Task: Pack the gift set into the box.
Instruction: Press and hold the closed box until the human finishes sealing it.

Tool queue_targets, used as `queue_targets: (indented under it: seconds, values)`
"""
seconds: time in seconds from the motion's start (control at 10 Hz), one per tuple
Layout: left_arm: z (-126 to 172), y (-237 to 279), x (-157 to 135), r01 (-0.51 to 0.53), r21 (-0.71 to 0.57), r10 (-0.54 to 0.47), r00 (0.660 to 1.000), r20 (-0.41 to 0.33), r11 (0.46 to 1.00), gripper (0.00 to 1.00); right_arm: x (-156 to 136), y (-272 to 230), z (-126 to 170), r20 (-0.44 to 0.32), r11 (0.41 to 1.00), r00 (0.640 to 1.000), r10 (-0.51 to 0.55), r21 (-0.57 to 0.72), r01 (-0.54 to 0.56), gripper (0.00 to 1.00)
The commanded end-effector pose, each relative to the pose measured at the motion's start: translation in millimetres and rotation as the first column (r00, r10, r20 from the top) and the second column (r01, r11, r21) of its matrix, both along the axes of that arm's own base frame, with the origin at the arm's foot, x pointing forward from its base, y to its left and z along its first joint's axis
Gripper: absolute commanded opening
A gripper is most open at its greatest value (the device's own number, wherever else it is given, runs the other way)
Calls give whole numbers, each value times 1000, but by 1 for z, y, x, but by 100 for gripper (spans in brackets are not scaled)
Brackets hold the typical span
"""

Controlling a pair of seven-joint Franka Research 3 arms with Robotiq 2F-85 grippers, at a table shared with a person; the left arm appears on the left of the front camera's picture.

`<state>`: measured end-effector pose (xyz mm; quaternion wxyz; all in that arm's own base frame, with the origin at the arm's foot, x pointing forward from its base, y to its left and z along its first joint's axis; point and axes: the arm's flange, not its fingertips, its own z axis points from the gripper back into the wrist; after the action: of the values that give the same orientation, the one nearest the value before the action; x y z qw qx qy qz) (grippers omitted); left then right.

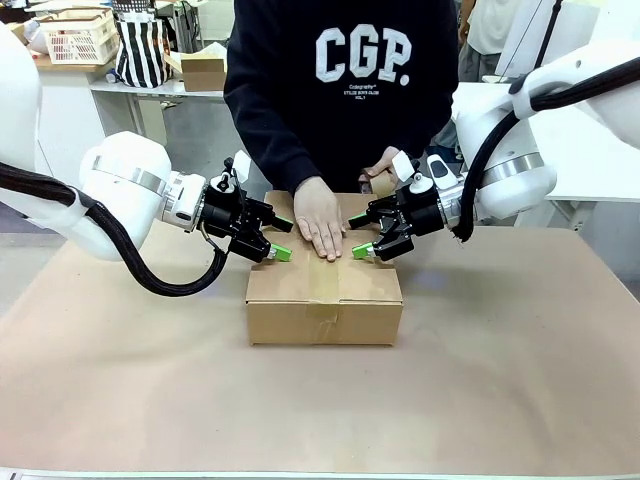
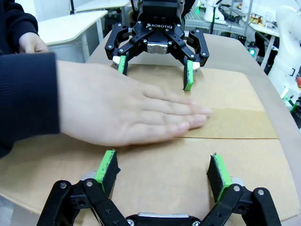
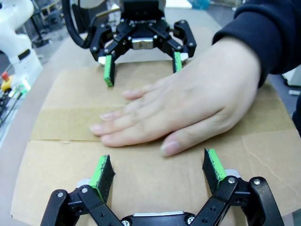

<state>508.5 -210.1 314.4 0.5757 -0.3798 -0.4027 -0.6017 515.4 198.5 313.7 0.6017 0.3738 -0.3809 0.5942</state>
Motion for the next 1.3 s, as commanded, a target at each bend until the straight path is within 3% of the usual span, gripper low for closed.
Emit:
queue_targets:
  seconds: [0.0, 1.2]
  values:
    - [-1, 1, -1, -2, 1, 2, 1000, -2, 1000, 100, -1, 1, -2, 2, 1000, 1000, -1, -3, 1, 100]
    - [-1, 1, -1, -2, 1, 2, 1000, -2, 1000, 100, -1, 1, -2, 2, 1000, 1000, -1, -3, 1, 100]
